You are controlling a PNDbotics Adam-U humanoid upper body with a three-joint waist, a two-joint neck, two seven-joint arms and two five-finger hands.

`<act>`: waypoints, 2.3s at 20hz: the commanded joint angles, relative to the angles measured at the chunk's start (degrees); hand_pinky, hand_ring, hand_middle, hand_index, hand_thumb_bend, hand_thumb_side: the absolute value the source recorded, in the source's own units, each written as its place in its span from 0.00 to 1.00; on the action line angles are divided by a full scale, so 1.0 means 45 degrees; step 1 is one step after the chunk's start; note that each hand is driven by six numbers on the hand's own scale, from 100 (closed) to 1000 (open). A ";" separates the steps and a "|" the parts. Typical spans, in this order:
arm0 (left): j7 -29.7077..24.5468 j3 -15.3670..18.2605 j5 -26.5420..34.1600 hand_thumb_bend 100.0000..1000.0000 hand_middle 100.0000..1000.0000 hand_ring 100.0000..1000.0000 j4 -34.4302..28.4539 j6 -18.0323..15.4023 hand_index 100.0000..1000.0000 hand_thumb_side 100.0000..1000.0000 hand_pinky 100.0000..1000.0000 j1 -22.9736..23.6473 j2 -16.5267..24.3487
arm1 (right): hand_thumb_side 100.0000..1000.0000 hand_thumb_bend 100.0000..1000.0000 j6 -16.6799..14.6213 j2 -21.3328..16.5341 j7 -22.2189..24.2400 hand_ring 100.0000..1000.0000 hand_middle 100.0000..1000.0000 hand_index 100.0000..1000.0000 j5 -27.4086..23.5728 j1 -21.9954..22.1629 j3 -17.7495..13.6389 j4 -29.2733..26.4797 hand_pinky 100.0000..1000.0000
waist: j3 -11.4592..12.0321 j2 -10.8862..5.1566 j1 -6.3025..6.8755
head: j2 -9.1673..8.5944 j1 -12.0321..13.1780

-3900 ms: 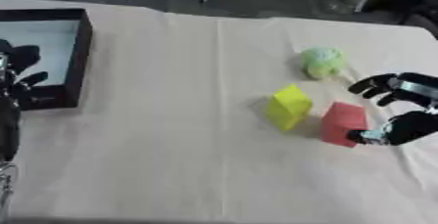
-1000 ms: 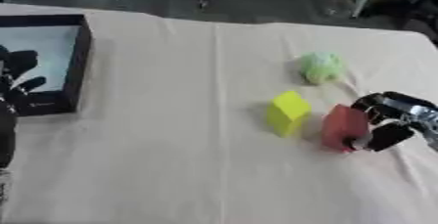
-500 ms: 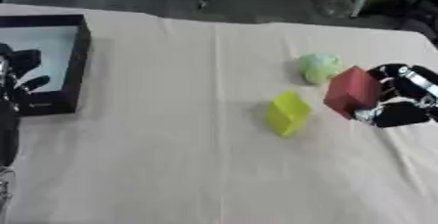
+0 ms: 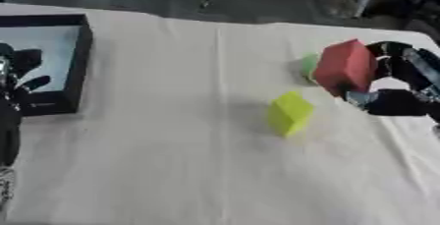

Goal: Pick up the objects with one hand, pass them to the other hand, and then place them into the box on the other side of the table.

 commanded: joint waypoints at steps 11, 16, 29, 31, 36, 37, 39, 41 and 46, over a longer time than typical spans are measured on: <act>-0.0988 -0.0188 -0.0185 0.00 0.72 0.87 -0.1168 0.0298 0.68 0.65 0.78 -0.2172 0.2238 | 0.00 0.03 0.0352 0.0779 0.0298 0.59 0.42 0.47 0.0652 -0.1633 0.1201 -0.0262 0.66 | 0.0252 -0.0322 0.0814 | 0.0201 -0.0383; -0.2631 -0.0804 -0.0457 0.00 0.74 0.88 -0.1178 0.0713 0.69 0.54 0.79 -0.3563 0.3798 | 0.00 0.03 0.0675 0.0936 0.0155 0.60 0.43 0.48 0.0713 -0.2312 0.1793 -0.0262 0.66 | 0.0355 -0.0414 0.1033 | 0.0265 -0.0471; -0.7946 -0.3502 -0.2368 0.00 0.78 0.89 -0.1179 0.2271 0.76 0.42 0.81 -0.6685 0.5664 | 0.00 0.03 0.2312 0.1432 -0.0099 0.61 0.45 0.49 0.0999 -0.3552 0.3234 -0.0262 0.66 | 0.0511 -0.0601 0.1243 | 0.0437 -0.0562; -0.8555 -0.3908 -0.2732 0.00 0.78 0.89 -0.1179 0.2532 0.77 0.40 0.81 -0.7098 0.5679 | 0.00 0.03 0.2614 0.1490 -0.0192 0.61 0.45 0.49 0.0963 -0.3667 0.3423 -0.0262 0.66 | 0.0574 -0.0621 0.1286 | 0.0491 -0.0603; -0.9453 -0.4688 -0.3623 0.04 0.79 0.90 -0.1179 0.3143 0.79 0.31 0.82 -0.7732 0.5492 | 0.00 0.01 0.3070 0.1737 -0.0212 0.61 0.44 0.49 0.0848 -0.3935 0.3856 -0.0262 0.66 | 0.0693 -0.0642 0.1361 | 0.0613 -0.0634; -0.9562 -0.4823 -0.3760 0.06 0.79 0.90 -0.1179 0.3275 0.79 0.29 0.83 -0.7809 0.5456 | 0.00 0.01 0.3121 0.1785 -0.0231 0.61 0.44 0.49 0.0800 -0.3977 0.3929 -0.0262 0.66 | 0.0701 -0.0644 0.1364 | 0.0632 -0.0634; -0.9780 -0.5118 -0.4035 0.10 0.80 0.90 -0.1179 0.3581 0.80 0.27 0.83 -0.7999 0.5370 | 0.00 0.01 0.3199 0.1882 -0.0281 0.61 0.44 0.49 0.0662 -0.4052 0.4102 -0.0262 0.66 | 0.0718 -0.0657 0.1359 | 0.0664 -0.0621; -0.9976 -0.5397 -0.4344 0.14 0.80 0.90 -0.1179 0.3830 0.81 0.25 0.84 -0.8195 0.5274 | 0.00 0.00 0.3264 0.1985 -0.0358 0.61 0.44 0.49 0.0487 -0.4097 0.4279 -0.0262 0.66 | 0.0724 -0.0671 0.1345 | 0.0690 -0.0583; -1.0496 -0.5934 -0.5068 0.22 0.81 0.91 -0.1179 0.4240 0.83 0.25 0.84 -0.8469 0.5106 | 0.00 0.00 0.3118 0.2077 -0.0497 0.61 0.44 0.49 0.0137 -0.4240 0.4662 -0.0262 0.66 | 0.0704 -0.0698 0.1314 | 0.0748 -0.0483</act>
